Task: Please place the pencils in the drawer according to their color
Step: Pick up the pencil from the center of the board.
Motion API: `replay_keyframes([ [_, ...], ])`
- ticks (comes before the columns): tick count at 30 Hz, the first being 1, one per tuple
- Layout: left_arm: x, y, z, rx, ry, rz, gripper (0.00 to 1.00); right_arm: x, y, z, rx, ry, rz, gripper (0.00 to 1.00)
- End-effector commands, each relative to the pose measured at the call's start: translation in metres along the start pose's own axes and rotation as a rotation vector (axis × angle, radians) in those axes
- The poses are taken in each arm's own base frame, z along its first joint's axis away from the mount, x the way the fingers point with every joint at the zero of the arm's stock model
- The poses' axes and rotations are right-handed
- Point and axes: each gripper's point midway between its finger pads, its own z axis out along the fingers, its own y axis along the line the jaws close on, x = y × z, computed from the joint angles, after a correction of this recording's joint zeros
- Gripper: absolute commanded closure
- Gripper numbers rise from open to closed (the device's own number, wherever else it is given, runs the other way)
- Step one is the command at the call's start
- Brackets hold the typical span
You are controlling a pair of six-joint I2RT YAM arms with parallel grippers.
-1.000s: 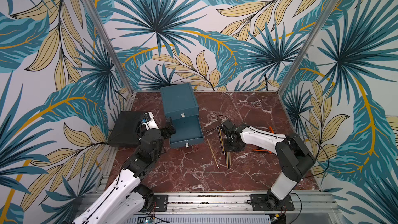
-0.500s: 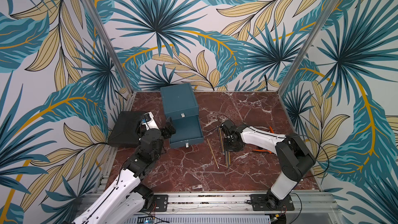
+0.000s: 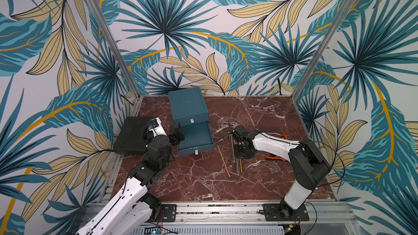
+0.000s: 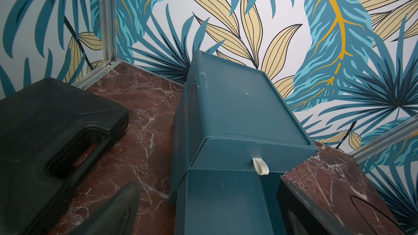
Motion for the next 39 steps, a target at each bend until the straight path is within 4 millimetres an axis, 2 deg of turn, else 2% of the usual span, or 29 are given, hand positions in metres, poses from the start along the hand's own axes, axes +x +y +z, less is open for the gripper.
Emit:
replay_keyframes([
  [1,-0.002,0.002,0.001,-0.004,-0.014,-0.010,0.00,0.010,-0.009,0.013,0.037,0.040,-0.012,0.78],
  [9,-0.001,0.001,0.001,-0.003,-0.012,-0.013,0.00,0.015,-0.020,0.020,0.077,0.050,0.002,0.78],
  [17,-0.003,0.004,-0.001,-0.013,-0.017,-0.008,0.00,0.025,-0.037,0.033,0.124,0.102,0.032,0.83],
  [28,-0.003,0.007,-0.002,-0.026,-0.021,-0.003,0.00,0.025,-0.043,0.043,0.167,0.109,0.005,0.99],
  [34,-0.003,0.007,-0.001,-0.027,-0.024,-0.005,0.00,0.019,-0.040,0.030,0.139,0.081,-0.020,1.00],
  [39,-0.001,0.008,0.000,-0.030,-0.022,-0.004,0.00,0.002,-0.038,0.001,0.104,-0.027,-0.040,1.00],
])
